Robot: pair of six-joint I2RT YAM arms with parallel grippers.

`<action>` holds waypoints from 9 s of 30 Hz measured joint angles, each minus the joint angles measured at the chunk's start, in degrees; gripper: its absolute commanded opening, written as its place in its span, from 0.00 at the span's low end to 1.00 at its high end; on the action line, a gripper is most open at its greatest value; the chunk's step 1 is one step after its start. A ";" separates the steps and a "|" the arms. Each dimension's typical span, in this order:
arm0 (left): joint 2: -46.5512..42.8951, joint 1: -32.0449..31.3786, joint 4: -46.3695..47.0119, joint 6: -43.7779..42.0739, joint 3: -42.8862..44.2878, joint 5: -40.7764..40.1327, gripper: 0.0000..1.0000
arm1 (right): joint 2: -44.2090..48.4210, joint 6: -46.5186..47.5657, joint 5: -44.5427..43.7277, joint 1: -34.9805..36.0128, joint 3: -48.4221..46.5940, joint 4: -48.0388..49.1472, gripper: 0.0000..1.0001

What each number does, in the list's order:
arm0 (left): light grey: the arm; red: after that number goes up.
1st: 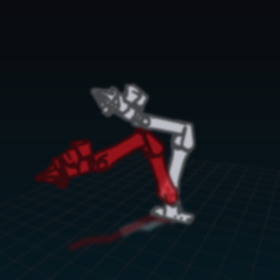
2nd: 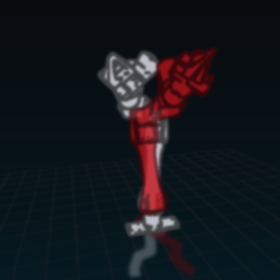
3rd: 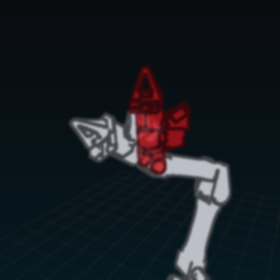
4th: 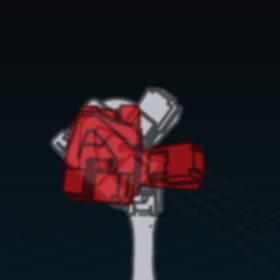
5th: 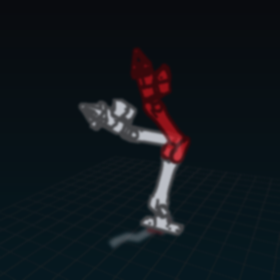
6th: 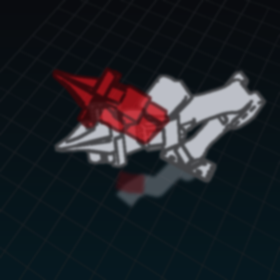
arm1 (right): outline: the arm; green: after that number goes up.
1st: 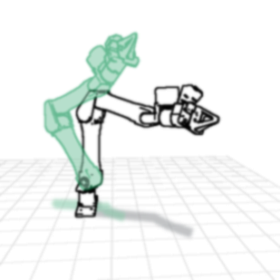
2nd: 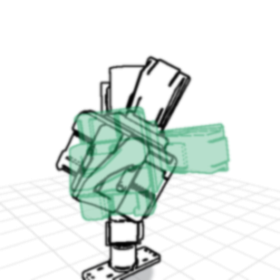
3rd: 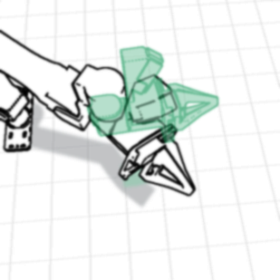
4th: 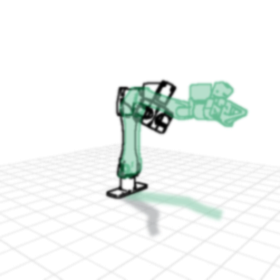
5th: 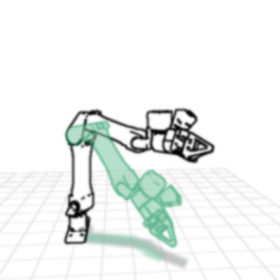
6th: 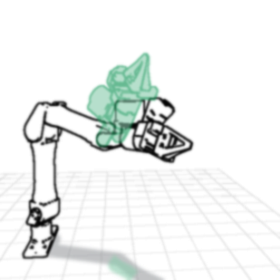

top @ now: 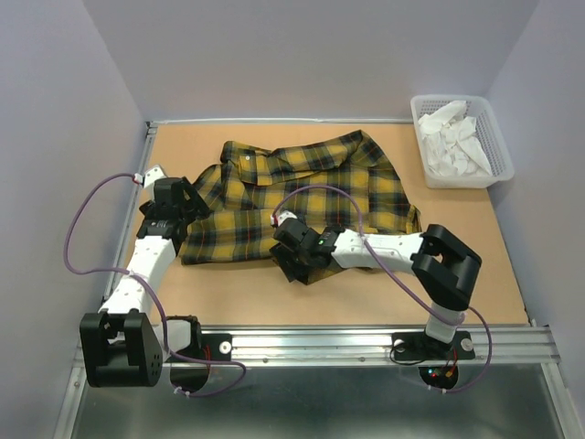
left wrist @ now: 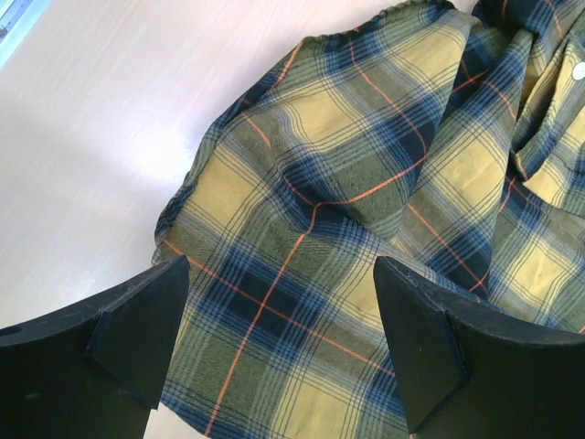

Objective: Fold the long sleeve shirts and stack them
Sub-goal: Flatten the shirt out

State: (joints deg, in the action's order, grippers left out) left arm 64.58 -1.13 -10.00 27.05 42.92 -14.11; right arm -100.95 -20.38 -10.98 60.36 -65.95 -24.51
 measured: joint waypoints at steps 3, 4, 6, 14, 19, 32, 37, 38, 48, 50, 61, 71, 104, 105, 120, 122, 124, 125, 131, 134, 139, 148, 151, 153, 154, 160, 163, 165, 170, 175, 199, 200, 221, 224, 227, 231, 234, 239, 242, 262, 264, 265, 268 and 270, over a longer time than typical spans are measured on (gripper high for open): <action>-0.37 0.00 0.13 0.00 -0.04 -0.35 0.94 | -3.30 1.01 -1.05 0.00 -1.29 2.54 0.69; -0.37 0.00 0.15 0.02 -0.04 -0.46 0.94 | -4.17 1.25 -1.29 0.00 -1.42 2.91 0.63; -0.46 0.00 0.13 0.02 -0.09 -0.59 0.94 | -5.75 2.14 -1.79 0.00 -1.81 3.78 0.50; -1.73 0.00 0.17 0.02 -0.17 -1.18 0.94 | -5.53 4.28 0.22 -0.02 -1.81 4.66 0.01; -1.81 0.00 0.13 0.20 -0.17 -1.38 0.94 | 2.38 6.51 8.48 0.00 -1.77 -3.85 0.01; -1.81 0.00 -0.09 0.94 -0.17 -1.40 0.94 | 17.40 9.68 43.76 1.66 -6.10 -25.40 0.19; -1.81 0.00 -0.09 1.18 -0.17 -1.33 0.94 | 16.94 9.66 48.22 3.61 -6.12 -27.54 0.60; -1.81 0.00 -0.09 1.27 -0.17 -1.31 0.94 | 16.76 9.73 47.84 3.76 -6.12 -27.80 0.67; -2.62 -0.02 0.22 1.27 -0.46 1.81 0.94 | 14.82 6.45 18.58 -7.67 -15.74 -28.72 0.76; -2.62 -0.17 0.24 1.27 -0.46 2.86 0.94 | 14.62 5.81 12.92 -14.05 -17.00 -27.32 0.76; 1.73 -3.13 -2.64 9.18 -4.81 9.16 0.93 | 5.20 4.52 5.38 -30.67 -17.64 -21.57 0.76; -3.48 -3.32 -16.31 23.06 -11.72 10.14 0.86 | 5.79 7.10 13.77 -24.81 -13.81 -14.67 0.75; 8.11 0.48 -15.80 17.84 9.11 -6.62 0.85 | -14.80 19.15 24.00 4.57 -14.58 0.46 0.37; 8.04 0.48 -15.76 17.38 9.11 -6.93 0.85 | -14.80 19.21 24.55 5.40 -14.58 0.20 0.37; 10.14 0.50 -12.63 11.08 12.00 -4.15 0.85 | -5.86 21.57 16.20 -0.74 -22.38 -13.07 0.55; 12.98 0.42 -11.72 10.62 13.86 -3.04 0.85 | -3.41 19.91 12.68 -6.58 -23.26 -12.63 0.55; 16.57 0.09 -11.10 10.21 15.87 -1.70 0.85 | -1.97 18.12 9.57 -13.09 -23.37 -12.22 0.56; 18.23 -0.04 -10.93 10.01 16.79 -1.01 0.85 | -1.75 16.87 8.13 -16.17 -23.37 -12.20 0.56; 28.96 -0.92 -9.99 9.38 23.21 1.53 0.82 | -2.60 9.35 3.10 -31.45 -21.68 -12.15 0.56; 32.92 -1.05 -9.49 9.42 25.29 2.14 0.80 | -2.69 5.25 1.95 -35.60 -18.08 -11.63 0.56; 38.14 -1.05 -9.16 9.86 26.10 2.73 0.78 | -2.71 0.33 1.75 -38.75 -11.17 -9.57 0.56; 33.46 2.14 -6.75 12.57 15.45 3.56 0.75 | 0.02 -4.57 1.79 -41.88 2.14 -6.32 0.56; 26.88 5.70 -6.29 13.55 8.00 4.31 0.75 | 4.90 -6.01 1.97 -41.92 6.97 -5.95 0.56; 22.05 8.31 -7.23 13.90 3.50 4.83 0.75 | 7.69 -6.49 2.08 -41.94 9.51 -6.34 0.56; 19.71 9.42 -8.07 13.99 1.42 4.79 0.75 | 8.83 -6.71 2.08 -41.94 10.34 -6.67 0.56; 8.90 10.82 -12.98 13.05 -1.31 4.72 0.85 | 13.75 -3.76 2.84 -42.27 10.01 -8.52 0.59; 7.91 10.58 -12.24 10.78 2.25 5.14 0.89 | 14.12 -0.22 4.31 -42.34 5.60 -9.81 0.68; 8.66 10.19 -10.75 9.38 5.40 5.79 0.90 | 14.12 2.43 5.95 -42.34 1.03 -9.84 0.74; 13.22 7.45 -5.75 6.97 12.72 7.34 0.94 | 11.10 9.40 11.85 -41.38 -10.86 -6.62 0.79; 16.94 3.15 -3.98 4.98 14.23 8.17 0.99 | 1.01 18.78 14.01 -35.47 -20.13 -3.08 0.80; 6.25 -1.60 -0.52 1.27 -2.86 4.15 0.99 | -29.00 35.26 11.85 -25.35 -42.53 -2.12 0.65; 6.34 -1.77 -0.31 1.25 -2.86 3.89 0.99 | -29.11 35.28 11.96 -25.07 -42.53 -2.16 0.65; 6.93 -2.67 0.37 1.20 -2.86 2.86 0.99 | -35.30 37.16 9.79 -23.19 -47.78 -2.23 0.01; 6.93 -2.71 0.35 1.22 -2.86 2.84 0.99 | -35.30 37.57 7.28 -23.19 -50.05 -2.54 0.01; 6.93 -2.97 0.35 1.20 -2.86 2.67 0.99 | -35.30 38.73 3.43 -23.19 -53.86 -2.51 0.01; 6.93 -3.06 0.35 1.20 -2.86 2.43 0.99 | -36.02 40.17 -1.51 -23.45 -61.48 -1.88 0.01; 6.93 -3.04 0.31 1.18 -2.86 2.03 0.99 | -37.48 40.83 -6.03 -24.41 -68.41 0.90 0.01; 6.93 -3.04 0.22 1.20 -2.86 1.51 0.99 | -38.45 40.46 -13.49 -28.11 -71.65 11.69 0.20; 6.91 -3.04 -0.07 1.22 -2.86 1.22 0.99 | -39.34 38.53 -17.29 -30.18 -71.69 16.35 0.50; 15.76 4.42 -4.68 4.92 15.52 -0.55 0.98 | -5.01 19.54 -18.38 -37.20 -29.29 11.87 0.88; 19.80 5.55 -5.09 5.31 20.11 -0.68 0.98 | -0.94 15.91 -15.89 -39.10 -24.57 10.86 0.87; 22.21 5.81 -5.66 5.46 22.84 -0.66 0.97 | 0.85 13.97 -14.36 -40.30 -22.18 9.94 0.86; 30.18 5.97 -6.12 6.29 30.05 -0.24 0.95 | 3.63 9.01 -10.45 -43.04 -16.65 8.28 0.85; 35.15 5.97 -7.43 6.91 34.07 0.02 0.95 | 4.11 5.97 -7.80 -45.05 -12.55 6.82 0.85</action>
State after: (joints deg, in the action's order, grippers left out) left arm 99.72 4.84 -17.43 33.95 76.99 -14.09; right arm -96.84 -14.41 -18.79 15.31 -78.50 -17.69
